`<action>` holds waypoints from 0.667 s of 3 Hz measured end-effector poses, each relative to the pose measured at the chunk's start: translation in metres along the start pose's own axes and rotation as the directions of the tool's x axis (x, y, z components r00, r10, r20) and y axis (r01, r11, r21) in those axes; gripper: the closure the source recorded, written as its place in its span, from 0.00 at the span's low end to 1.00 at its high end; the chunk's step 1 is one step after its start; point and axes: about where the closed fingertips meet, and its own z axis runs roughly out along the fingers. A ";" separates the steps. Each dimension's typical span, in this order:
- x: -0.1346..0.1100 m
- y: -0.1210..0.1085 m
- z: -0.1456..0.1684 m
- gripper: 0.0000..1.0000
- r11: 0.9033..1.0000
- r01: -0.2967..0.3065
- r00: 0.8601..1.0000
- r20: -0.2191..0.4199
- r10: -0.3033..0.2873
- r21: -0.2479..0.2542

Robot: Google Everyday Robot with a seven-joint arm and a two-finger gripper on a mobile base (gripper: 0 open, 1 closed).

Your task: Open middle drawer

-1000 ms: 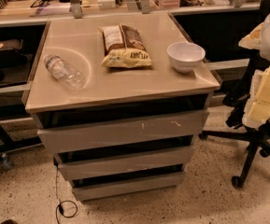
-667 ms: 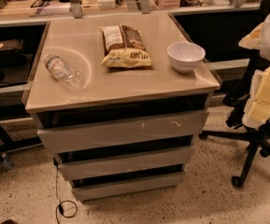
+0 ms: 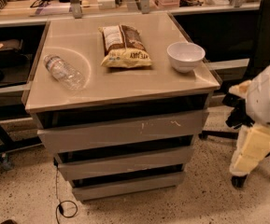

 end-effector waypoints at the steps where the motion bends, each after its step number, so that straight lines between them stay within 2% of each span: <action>1: 0.024 0.039 0.067 0.00 0.994 -0.029 0.999 -0.025 0.026 -0.102; 2: 0.024 0.039 0.067 0.00 0.994 -0.029 0.999 -0.025 0.026 -0.102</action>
Offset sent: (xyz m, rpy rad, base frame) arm -0.0147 0.0012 -0.0545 0.0117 0.0691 -0.0053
